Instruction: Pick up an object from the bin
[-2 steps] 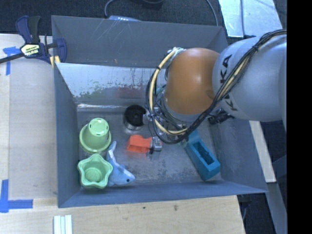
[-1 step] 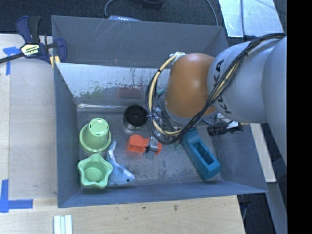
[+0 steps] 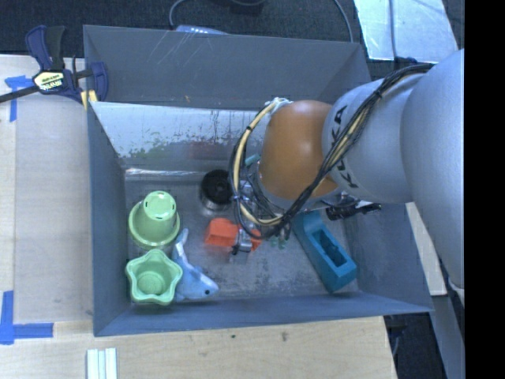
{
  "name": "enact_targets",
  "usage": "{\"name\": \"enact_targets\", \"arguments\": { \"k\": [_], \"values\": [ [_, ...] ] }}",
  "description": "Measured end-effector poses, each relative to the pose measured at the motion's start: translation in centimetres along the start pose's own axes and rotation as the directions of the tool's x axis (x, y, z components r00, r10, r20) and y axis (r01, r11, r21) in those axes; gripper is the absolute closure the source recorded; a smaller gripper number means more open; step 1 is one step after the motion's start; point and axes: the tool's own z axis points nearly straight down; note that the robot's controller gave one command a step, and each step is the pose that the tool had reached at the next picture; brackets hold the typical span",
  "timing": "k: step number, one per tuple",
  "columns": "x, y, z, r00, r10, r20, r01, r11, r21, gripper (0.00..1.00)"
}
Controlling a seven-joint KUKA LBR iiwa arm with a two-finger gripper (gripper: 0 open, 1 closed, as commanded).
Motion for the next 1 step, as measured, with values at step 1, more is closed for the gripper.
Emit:
{"name": "enact_targets", "arguments": {
  "k": [1],
  "values": [
    [0.74, -0.25, 2.15, 0.995, 0.105, 0.003, -0.105, 0.995, -0.002, 1.00]
  ]
}}
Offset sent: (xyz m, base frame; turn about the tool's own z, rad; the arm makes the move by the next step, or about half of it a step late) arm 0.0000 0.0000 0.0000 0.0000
